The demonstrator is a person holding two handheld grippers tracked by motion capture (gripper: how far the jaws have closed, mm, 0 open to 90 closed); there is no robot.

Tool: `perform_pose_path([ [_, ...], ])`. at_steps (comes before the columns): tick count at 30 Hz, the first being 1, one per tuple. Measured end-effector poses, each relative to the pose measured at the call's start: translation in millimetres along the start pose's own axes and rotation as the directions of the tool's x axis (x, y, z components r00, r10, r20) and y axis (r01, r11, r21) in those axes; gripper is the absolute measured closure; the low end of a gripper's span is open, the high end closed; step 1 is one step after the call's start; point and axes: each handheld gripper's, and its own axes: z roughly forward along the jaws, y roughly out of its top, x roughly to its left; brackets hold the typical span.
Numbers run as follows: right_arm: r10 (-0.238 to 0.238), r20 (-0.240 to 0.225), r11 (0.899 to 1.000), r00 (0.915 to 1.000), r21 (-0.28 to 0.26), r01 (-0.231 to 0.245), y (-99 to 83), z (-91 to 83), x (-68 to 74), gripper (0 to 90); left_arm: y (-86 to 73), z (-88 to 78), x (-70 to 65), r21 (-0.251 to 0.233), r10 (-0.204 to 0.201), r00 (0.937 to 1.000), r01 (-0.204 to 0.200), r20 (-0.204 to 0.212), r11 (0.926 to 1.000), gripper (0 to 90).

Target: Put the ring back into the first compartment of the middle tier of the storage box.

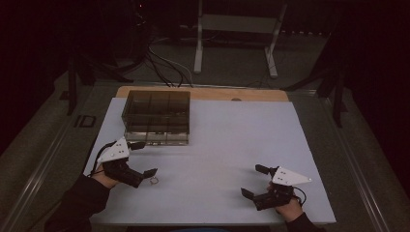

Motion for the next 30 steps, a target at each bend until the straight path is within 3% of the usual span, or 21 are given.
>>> perform_pose_path([
  [11,0.0,0.002,1.0,1.0,0.0,0.0,-0.1,-0.3,0.3,0.0,-8.3,8.5,5.5,0.038,-0.043,0.9988,0.044,-0.021,0.9983,0.9],
  [14,0.002,0.003,1.0,1.0,-0.005,-0.002,0.4,-0.7,0.2,0.0,-13.0,11.3,7.7,0.038,-0.076,0.9953,0.078,-0.061,0.9962,0.9],
  [16,0.0,0.004,1.0,1.0,-0.006,0.0,0.4,-0.5,0.4,0.0,-14.3,11.8,7.4,0.037,-0.075,0.9947,0.078,-0.07,0.9963,0.9],
  [30,-0.002,0.002,1.0,1.0,0.004,0.002,-0.4,0.1,-0.1,0.0,-29.6,25.4,2.3,0.156,-0.085,0.9942,0.094,-0.066,0.9832,2.5],
])
